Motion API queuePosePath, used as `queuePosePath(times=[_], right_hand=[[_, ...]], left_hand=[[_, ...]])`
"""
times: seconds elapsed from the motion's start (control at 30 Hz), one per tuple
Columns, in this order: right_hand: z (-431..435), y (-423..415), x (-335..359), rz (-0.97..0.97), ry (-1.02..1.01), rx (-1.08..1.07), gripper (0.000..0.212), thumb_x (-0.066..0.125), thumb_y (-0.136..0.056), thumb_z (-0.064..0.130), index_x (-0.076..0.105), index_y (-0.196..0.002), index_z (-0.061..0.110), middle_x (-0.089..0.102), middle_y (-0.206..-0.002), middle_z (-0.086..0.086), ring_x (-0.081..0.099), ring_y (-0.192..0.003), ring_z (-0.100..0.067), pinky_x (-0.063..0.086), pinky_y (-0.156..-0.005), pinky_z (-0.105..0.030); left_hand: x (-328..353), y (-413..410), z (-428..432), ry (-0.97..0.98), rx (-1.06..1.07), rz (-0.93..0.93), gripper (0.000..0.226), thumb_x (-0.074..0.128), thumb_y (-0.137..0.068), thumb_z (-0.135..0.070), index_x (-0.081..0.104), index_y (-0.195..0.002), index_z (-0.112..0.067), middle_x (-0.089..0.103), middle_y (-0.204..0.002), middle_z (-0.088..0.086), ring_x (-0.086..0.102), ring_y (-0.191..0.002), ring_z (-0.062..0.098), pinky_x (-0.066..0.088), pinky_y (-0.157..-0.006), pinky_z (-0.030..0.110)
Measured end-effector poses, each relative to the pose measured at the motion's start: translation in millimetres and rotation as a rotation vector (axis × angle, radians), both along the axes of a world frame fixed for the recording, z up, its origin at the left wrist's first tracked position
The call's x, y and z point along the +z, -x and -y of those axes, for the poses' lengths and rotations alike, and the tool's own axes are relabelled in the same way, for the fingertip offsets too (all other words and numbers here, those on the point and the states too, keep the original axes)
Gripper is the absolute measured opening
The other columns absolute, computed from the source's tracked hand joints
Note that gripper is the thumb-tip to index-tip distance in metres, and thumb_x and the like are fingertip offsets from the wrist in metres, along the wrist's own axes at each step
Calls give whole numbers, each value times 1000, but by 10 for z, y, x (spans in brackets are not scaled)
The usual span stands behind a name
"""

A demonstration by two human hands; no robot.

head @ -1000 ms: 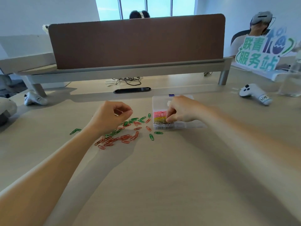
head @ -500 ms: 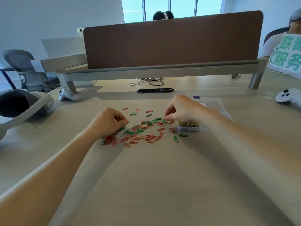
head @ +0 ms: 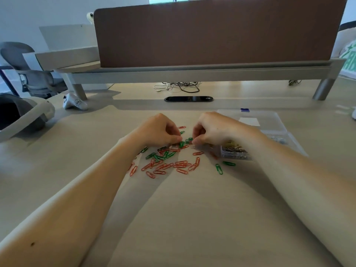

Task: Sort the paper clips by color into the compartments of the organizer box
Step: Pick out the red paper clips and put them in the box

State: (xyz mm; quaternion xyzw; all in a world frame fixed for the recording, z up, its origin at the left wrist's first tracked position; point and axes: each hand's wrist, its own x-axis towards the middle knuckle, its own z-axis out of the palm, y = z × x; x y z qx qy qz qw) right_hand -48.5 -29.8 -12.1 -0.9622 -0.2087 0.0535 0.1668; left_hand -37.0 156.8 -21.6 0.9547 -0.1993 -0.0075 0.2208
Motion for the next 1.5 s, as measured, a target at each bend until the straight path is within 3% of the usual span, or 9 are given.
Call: queuePosePath(times=[0.13, 0.3, 0.53, 0.8, 1.07, 1.23, 1.37, 1.5], right_hand=[[62, -37, 28, -13, -120, -8, 11, 71, -85, 22, 68, -77, 27, 70, -81, 7, 66, -77, -11, 59, -74, -33], [89, -25, 14, -27, -193, -11, 11, 68, -88, 16, 73, -92, 25, 71, -90, 7, 65, -83, -7, 56, -78, -30], [102, -8, 27, -3, -158, -41, 12, 63, -92, 19, 74, -96, 22, 69, -89, 9, 60, -81, -3, 46, -64, -18], [109, 42, 100, -54, -99, 29, 8, 68, -89, 23, 73, -85, 28, 70, -83, 13, 64, -79, -5, 55, -76, -28], [26, 96, 132, -83, 60, 127, 2, 76, -81, 26, 74, -81, 27, 68, -76, 16, 63, -77, -3, 52, -72, -24], [27, 65, 65, -157, 88, 131, 9, 77, -81, 24, 71, -80, 31, 69, -70, 17, 69, -73, -6, 55, -72, -28], [38, 81, 68, -188, 75, 135, 8, 75, -83, 19, 72, -81, 26, 71, -69, 11, 70, -58, -13, 59, -68, -32], [22, 64, 40, -144, 125, 124, 7, 76, -81, 28, 71, -75, 27, 72, -76, 9, 71, -72, -16, 58, -73, -34]], left_hand=[[24, -3, 43, 129, -33, -21, 16, 68, -86, -23, 74, -99, -17, 70, -90, -7, 64, -84, 6, 52, -81, 23], [8, 38, -24, 159, -54, -14, 16, 68, -86, -22, 74, -100, -17, 70, -91, -9, 63, -81, 3, 51, -78, 19], [-84, 34, -135, 23, 63, -10, 18, 71, -83, -32, 75, -97, -21, 69, -92, -8, 62, -86, 7, 50, -75, 20], [-97, 53, -149, 12, 87, -41, 4, 72, -83, -21, 75, -85, -19, 69, -86, -6, 59, -79, 5, 44, -63, 13], [-75, 97, -216, 74, 121, 30, 3, 72, -83, -17, 74, -84, -19, 70, -76, -4, 60, -66, 7, 44, -63, 15], [-47, 128, -229, 130, 126, -7, 18, 74, -80, -9, 74, -94, -20, 72, -80, -3, 68, -77, 10, 53, -80, 23], [-39, 136, -230, 162, 134, -12, 15, 75, -79, -14, 75, -92, -21, 73, -85, -5, 67, -80, 8, 52, -77, 18], [-40, 159, -183, 158, 107, 20, 10, 72, -83, -21, 75, -92, -22, 71, -86, -10, 65, -80, 4, 47, -69, 10]])
